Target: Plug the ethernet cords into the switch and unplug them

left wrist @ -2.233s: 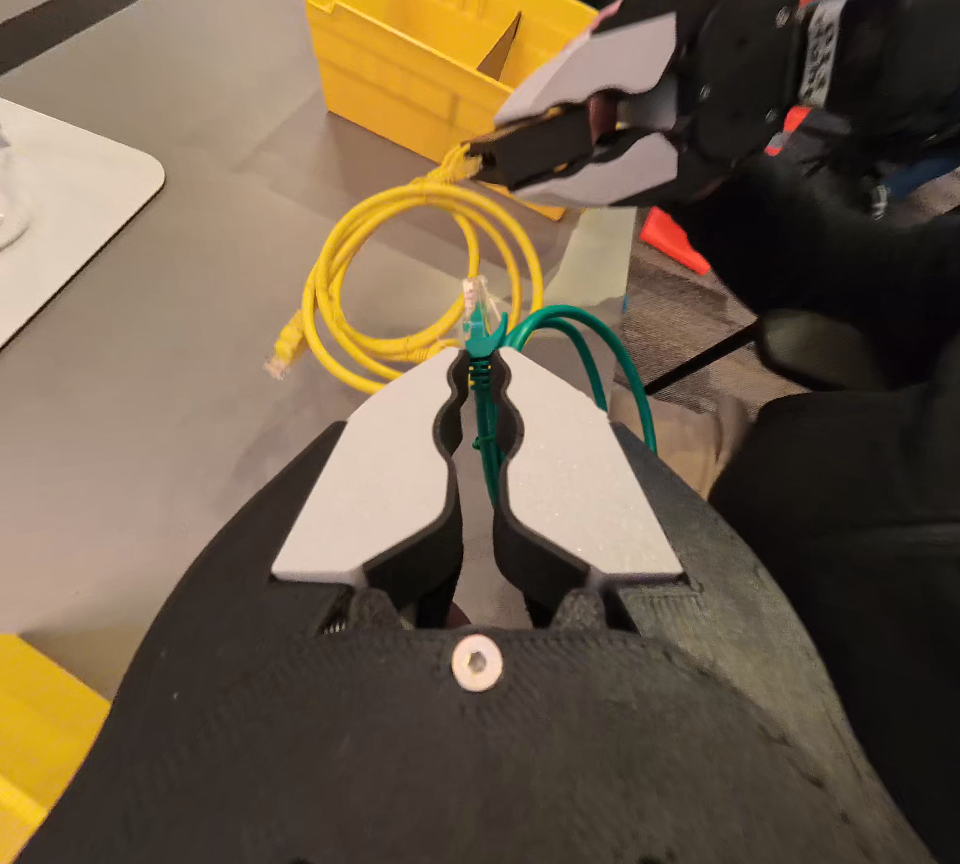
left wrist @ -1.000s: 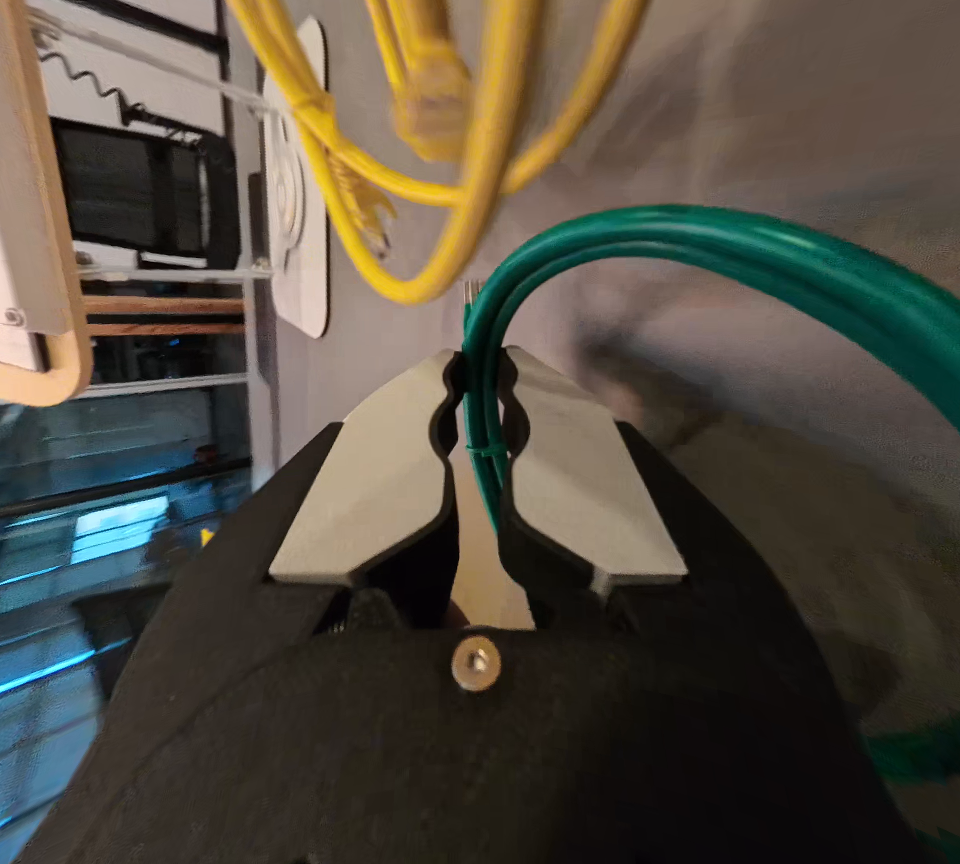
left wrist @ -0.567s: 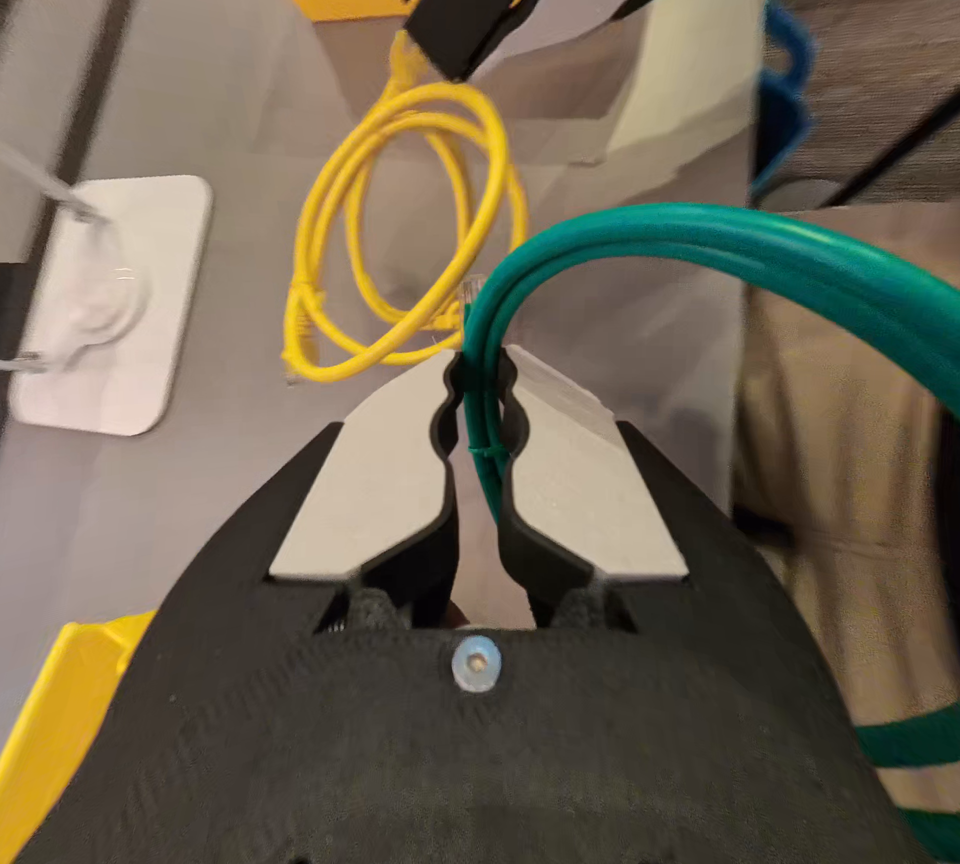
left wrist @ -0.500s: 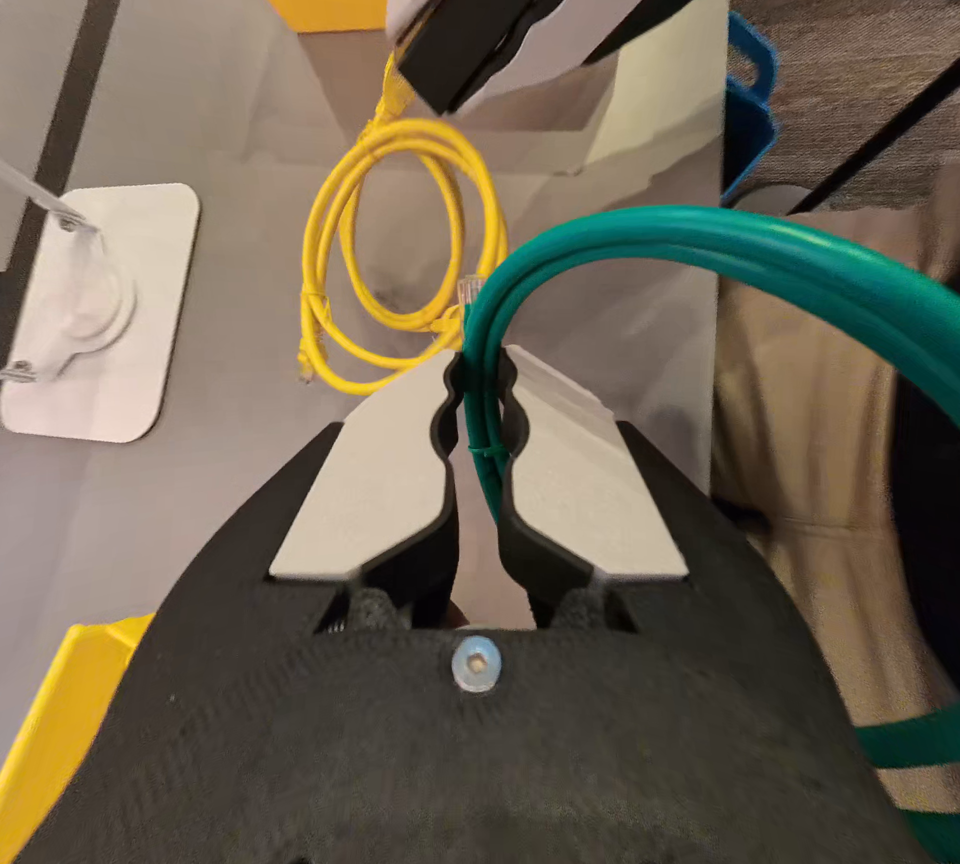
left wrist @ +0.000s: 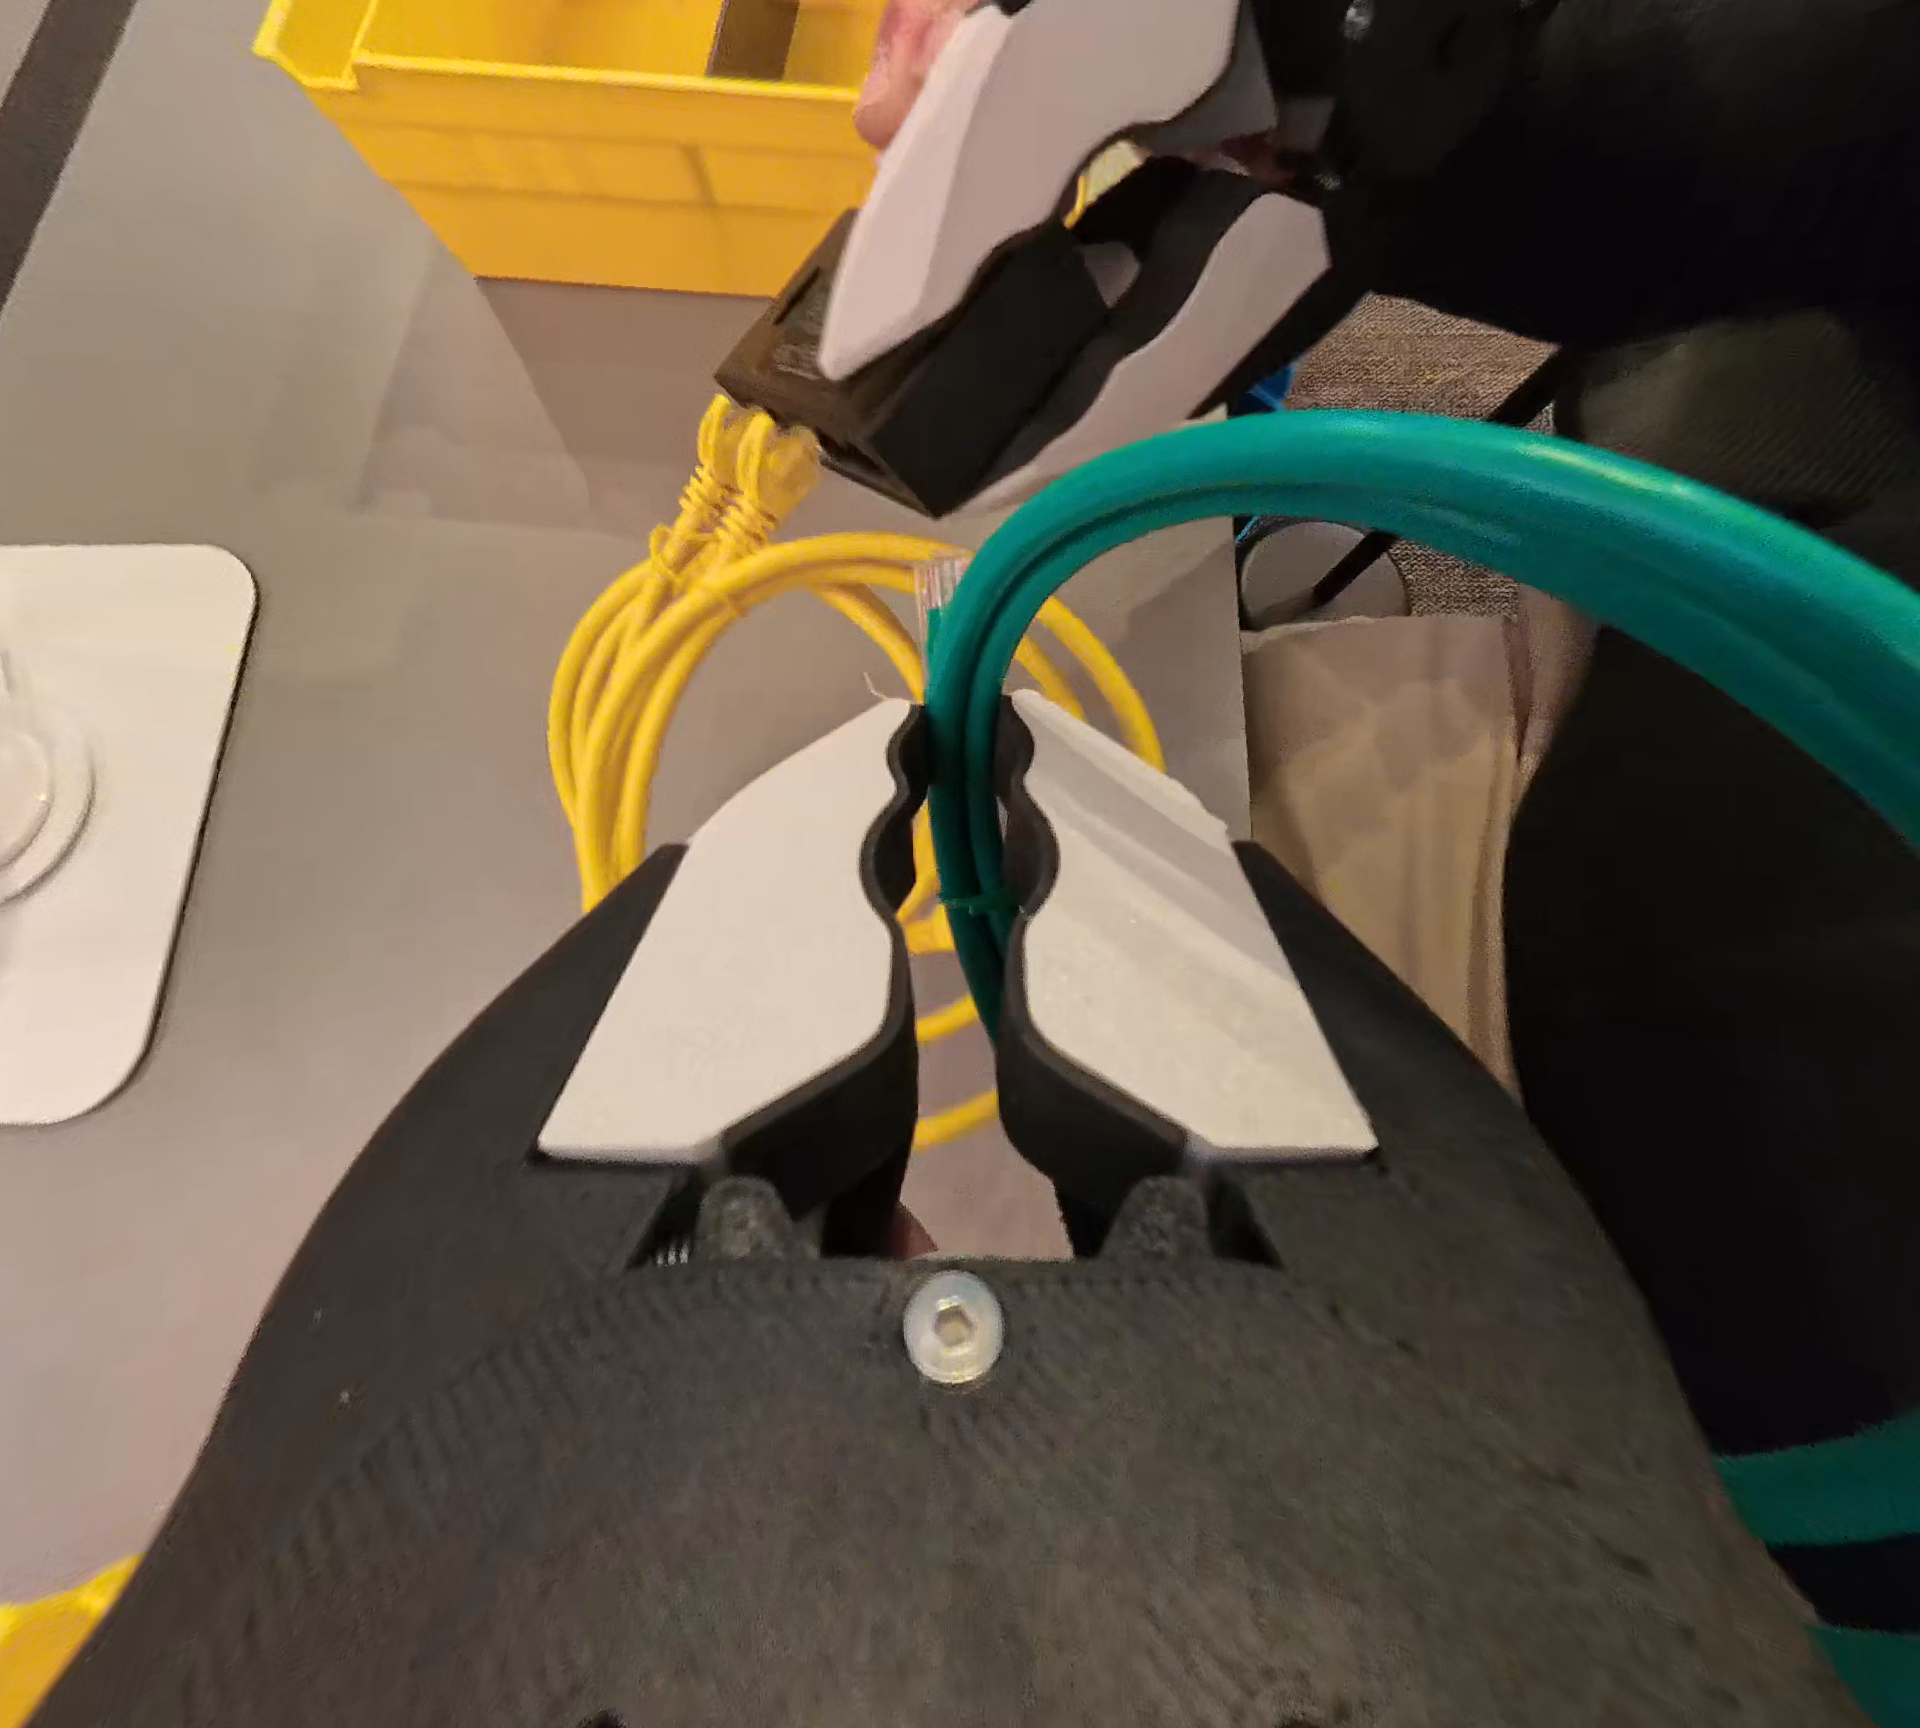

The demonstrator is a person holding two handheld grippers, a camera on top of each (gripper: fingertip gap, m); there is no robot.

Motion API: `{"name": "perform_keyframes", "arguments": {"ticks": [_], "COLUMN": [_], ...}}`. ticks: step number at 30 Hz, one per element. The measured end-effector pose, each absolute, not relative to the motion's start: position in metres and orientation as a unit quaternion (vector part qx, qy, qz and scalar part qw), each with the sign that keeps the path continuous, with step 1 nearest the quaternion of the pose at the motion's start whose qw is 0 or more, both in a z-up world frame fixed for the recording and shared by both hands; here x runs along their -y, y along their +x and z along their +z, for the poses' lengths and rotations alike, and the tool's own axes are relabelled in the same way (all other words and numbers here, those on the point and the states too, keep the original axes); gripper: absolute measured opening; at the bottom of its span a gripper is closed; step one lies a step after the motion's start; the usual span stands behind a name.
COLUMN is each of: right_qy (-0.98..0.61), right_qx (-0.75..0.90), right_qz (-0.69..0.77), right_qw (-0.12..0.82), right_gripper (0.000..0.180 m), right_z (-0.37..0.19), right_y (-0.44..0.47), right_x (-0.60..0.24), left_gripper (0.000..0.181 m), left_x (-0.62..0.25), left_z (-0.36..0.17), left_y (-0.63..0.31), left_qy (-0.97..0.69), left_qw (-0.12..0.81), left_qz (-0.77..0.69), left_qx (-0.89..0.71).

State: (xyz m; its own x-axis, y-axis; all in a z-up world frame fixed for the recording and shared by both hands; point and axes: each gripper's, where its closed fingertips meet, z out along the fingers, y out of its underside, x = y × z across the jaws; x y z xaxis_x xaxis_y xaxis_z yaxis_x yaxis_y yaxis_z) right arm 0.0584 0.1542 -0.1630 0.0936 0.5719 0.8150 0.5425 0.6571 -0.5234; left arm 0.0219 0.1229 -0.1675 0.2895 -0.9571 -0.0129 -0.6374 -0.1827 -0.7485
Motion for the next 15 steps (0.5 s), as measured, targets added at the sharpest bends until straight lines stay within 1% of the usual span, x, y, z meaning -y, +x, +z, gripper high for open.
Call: {"name": "perform_keyframes", "arguments": {"ticks": [3,5,7,11,15], "right_qy": [-0.39,-0.369,-0.35,-0.319,-0.298], "right_qx": [0.676,0.684,0.69,0.702,0.712], "right_qz": [0.029,0.028,0.029,0.033,0.06], "right_qw": [0.624,0.629,0.633,0.636,0.633], "right_gripper": [0.028,0.028,0.028,0.028,0.028], "right_z": [-0.149,-0.142,-0.135,-0.127,-0.122], "right_y": [0.057,0.055,0.054,0.05,0.046], "right_x": [-0.142,-0.132,-0.124,-0.111,-0.1], "left_gripper": [0.011,0.011,0.011,0.011,0.011], "left_x": [-0.123,-0.116,-0.111,-0.098,-0.092], "left_z": [-0.157,-0.152,-0.143,-0.143,-0.143], "left_y": [0.027,0.029,0.032,0.03,0.029], "left_qy": [-0.723,-0.72,-0.712,-0.702,-0.686], "left_qw": [0.315,0.276,0.256,0.187,0.161], "left_qz": [-0.278,-0.323,-0.358,-0.374,-0.378], "left_qx": [-0.549,-0.549,-0.547,-0.576,-0.6]}}
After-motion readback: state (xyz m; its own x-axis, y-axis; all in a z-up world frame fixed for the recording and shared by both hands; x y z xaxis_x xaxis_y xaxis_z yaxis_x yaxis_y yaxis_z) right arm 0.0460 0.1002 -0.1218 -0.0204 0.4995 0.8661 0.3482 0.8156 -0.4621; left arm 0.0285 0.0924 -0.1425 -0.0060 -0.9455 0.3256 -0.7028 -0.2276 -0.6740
